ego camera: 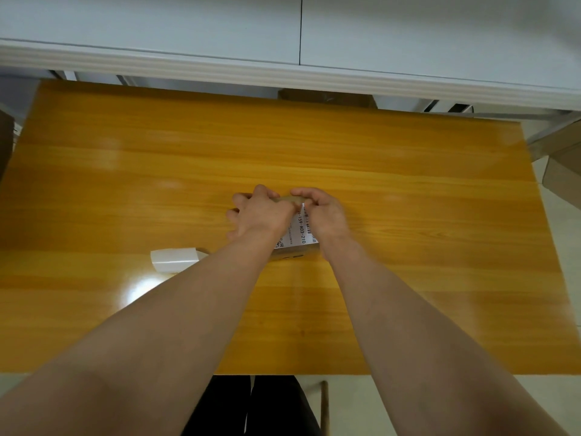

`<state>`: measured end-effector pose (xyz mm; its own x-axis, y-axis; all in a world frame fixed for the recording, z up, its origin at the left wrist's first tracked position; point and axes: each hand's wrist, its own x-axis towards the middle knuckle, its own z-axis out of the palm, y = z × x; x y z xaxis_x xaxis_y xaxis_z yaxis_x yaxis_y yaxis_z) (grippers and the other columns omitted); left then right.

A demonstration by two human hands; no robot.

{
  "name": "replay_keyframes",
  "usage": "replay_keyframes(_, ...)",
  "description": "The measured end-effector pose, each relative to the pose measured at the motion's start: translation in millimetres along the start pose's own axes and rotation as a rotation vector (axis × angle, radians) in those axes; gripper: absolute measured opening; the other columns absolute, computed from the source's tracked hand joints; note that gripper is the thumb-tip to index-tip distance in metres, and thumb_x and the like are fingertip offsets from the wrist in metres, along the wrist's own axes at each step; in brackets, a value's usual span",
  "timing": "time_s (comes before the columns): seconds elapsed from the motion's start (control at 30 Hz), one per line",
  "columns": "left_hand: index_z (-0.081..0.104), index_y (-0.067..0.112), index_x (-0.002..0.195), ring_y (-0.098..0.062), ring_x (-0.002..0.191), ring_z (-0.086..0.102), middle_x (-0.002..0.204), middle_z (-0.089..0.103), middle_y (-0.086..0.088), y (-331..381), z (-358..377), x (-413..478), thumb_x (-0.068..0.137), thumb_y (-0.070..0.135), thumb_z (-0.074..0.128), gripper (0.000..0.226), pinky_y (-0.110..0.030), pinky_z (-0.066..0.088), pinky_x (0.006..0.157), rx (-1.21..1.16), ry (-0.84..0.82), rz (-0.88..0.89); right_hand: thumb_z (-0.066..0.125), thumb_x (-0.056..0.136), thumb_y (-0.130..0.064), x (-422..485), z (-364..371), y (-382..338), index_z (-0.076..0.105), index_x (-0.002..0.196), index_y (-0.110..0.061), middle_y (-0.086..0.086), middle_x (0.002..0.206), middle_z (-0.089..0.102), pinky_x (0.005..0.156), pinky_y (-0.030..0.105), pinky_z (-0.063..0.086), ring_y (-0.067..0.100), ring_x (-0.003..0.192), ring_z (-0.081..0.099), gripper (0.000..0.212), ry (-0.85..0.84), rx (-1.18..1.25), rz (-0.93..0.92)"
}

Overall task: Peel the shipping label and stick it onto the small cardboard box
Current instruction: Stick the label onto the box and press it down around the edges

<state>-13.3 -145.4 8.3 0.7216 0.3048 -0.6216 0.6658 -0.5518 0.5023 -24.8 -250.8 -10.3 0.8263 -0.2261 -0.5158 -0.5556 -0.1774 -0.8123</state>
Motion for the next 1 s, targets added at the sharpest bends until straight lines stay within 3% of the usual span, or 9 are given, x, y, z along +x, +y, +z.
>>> replay_keyframes(0.13,0.053,0.037,0.097,-0.030,0.122,0.034,0.118,0.037,0.001,2,0,0,0.065,0.063,0.064,0.043,-0.053,0.040,0.098,0.003,0.013,-0.007,0.039,0.101,-0.003,-2,0,-1,0.072,0.119,-0.016,0.007,0.115,0.071,0.079,0.032,0.046,0.017,0.095,0.058,0.040,-0.002,-0.032,-0.035)
replay_keyframes(0.27,0.055,0.030,0.102,-0.034,0.127,0.032,0.132,0.039,-0.004,5,0,1,0.073,0.061,0.068,0.044,-0.043,0.036,0.092,-0.044,0.016,-0.041,0.043,0.105,-0.019,-3,-10,-3,0.052,0.143,-0.029,0.003,0.139,0.058,0.105,0.040,0.047,0.018,0.119,0.055,0.040,-0.029,-0.076,-0.053)
replay_keyframes(0.33,0.056,0.027,0.105,-0.035,0.128,0.032,0.136,0.039,-0.006,6,-3,1,0.076,0.060,0.069,0.045,-0.040,0.037,0.089,-0.098,0.029,-0.095,0.047,0.105,-0.027,-7,-18,-3,0.038,0.151,-0.036,-0.004,0.140,0.052,0.100,0.038,0.048,0.018,0.122,0.054,0.048,-0.069,-0.061,-0.018)
replay_keyframes(0.43,0.058,0.027,0.114,-0.037,0.128,0.035,0.138,0.042,-0.009,6,-8,1,0.083,0.058,0.063,0.044,-0.039,0.037,0.086,-0.120,0.034,-0.136,0.053,0.102,-0.025,-11,-25,1,0.034,0.154,-0.033,-0.005,0.140,0.056,0.088,0.029,0.048,0.017,0.117,0.058,0.055,-0.161,-0.062,0.030)
replay_keyframes(0.5,0.057,0.029,0.120,-0.036,0.132,0.031,0.141,0.041,-0.010,3,-10,0,0.084,0.055,0.060,0.044,-0.041,0.035,0.091,-0.036,0.007,-0.077,0.058,0.100,-0.021,-13,-26,4,0.031,0.155,-0.030,-0.004,0.139,0.058,0.088,0.029,0.049,0.016,0.117,0.058,0.062,-0.211,-0.050,0.041)
replay_keyframes(0.6,0.051,0.042,0.130,-0.030,0.141,0.020,0.148,0.034,-0.002,-5,-13,-4,0.075,0.045,0.069,0.058,-0.053,0.023,0.112,0.180,-0.010,0.130,0.069,0.093,-0.015,-13,-28,3,0.028,0.156,-0.030,-0.006,0.131,0.058,0.098,0.036,0.051,0.017,0.117,0.059,0.077,-0.275,-0.054,0.050)
replay_keyframes(0.7,0.048,0.047,0.133,-0.026,0.139,0.025,0.143,0.041,0.004,-9,-17,-3,0.071,0.028,0.074,0.070,-0.051,0.028,0.111,0.152,-0.116,0.207,0.073,0.085,-0.002,-13,-26,2,0.024,0.156,-0.032,-0.005,0.127,0.059,0.099,0.042,0.054,0.018,0.114,0.061,0.091,-0.338,-0.072,0.070)
replay_keyframes(0.8,0.048,0.049,0.132,-0.025,0.134,0.032,0.129,0.056,0.008,-11,-18,-1,0.069,0.023,0.074,0.073,-0.050,0.032,0.107,0.154,-0.178,0.204,0.071,0.083,0.002,-10,-22,3,0.028,0.155,-0.033,-0.002,0.128,0.062,0.093,0.041,0.057,0.019,0.111,0.064,0.090,-0.307,-0.074,0.074)
replay_keyframes(1.0,0.054,0.046,0.117,-0.022,0.127,0.036,0.120,0.062,0.012,-9,-10,-3,0.070,0.031,0.070,0.051,-0.046,0.029,0.099,0.089,-0.078,0.158,0.065,0.086,-0.005,-6,-13,8,0.045,0.144,-0.037,-0.001,0.124,0.067,0.083,0.038,0.060,0.021,0.104,0.068,0.068,-0.177,-0.003,0.068)
